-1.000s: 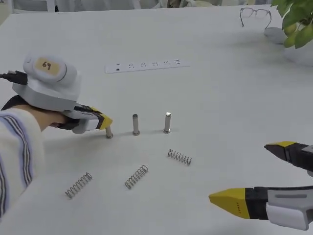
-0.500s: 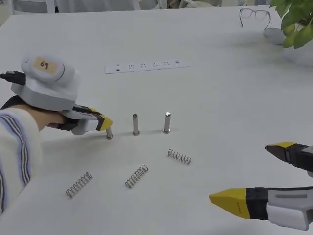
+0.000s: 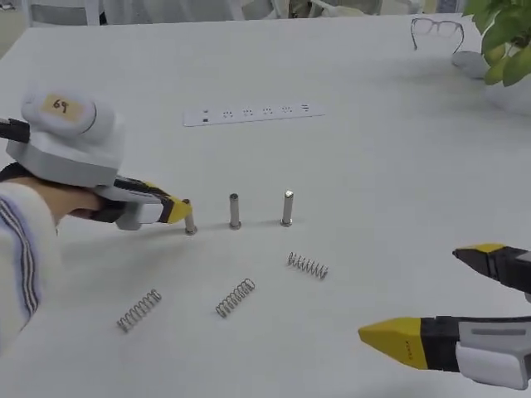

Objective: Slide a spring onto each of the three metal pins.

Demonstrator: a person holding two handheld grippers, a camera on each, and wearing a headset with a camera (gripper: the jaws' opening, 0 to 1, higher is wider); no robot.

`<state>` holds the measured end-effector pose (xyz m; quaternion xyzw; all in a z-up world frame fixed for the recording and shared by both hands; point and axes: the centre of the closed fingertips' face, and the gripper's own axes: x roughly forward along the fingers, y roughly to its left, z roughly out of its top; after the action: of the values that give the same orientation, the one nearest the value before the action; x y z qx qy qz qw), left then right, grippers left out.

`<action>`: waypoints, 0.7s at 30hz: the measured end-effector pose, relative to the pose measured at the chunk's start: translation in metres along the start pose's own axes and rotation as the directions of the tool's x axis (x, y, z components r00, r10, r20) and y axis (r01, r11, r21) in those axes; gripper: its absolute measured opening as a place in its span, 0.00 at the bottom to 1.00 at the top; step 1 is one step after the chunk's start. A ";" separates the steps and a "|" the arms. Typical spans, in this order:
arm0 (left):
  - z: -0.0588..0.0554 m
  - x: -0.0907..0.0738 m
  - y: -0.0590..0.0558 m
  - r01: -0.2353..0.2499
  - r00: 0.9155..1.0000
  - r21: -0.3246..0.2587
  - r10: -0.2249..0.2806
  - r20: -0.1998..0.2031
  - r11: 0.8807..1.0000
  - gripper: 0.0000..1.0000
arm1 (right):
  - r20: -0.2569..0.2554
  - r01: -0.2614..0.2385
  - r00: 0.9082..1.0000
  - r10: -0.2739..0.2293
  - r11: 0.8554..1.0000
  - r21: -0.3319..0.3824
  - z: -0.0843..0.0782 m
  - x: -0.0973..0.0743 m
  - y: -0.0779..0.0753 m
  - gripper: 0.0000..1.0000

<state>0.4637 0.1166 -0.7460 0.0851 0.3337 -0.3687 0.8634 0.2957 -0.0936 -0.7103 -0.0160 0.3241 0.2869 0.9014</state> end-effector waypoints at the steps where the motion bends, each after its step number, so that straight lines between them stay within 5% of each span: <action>1: -0.002 -0.002 0.001 -0.008 1.000 0.001 0.008 -0.001 1.000 0.14 | 0.001 0.000 1.000 0.000 1.000 0.000 0.000 0.000 0.000 0.96; 12: -0.018 -0.015 -0.007 0.003 1.000 -0.030 -0.004 -0.015 1.000 0.14 | -0.008 -0.010 1.000 0.010 1.000 -0.010 -0.002 0.001 0.003 0.95; 21: -0.027 -0.027 -0.023 0.024 1.000 -0.074 -0.023 0.017 0.997 0.15 | -0.017 -0.018 1.000 0.018 1.000 -0.020 -0.002 0.000 0.005 0.95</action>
<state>0.4198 0.1264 -0.7469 0.0462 0.3411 -0.3668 0.8643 0.2918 -0.0901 -0.7114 -0.0248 0.3287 0.2980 0.8958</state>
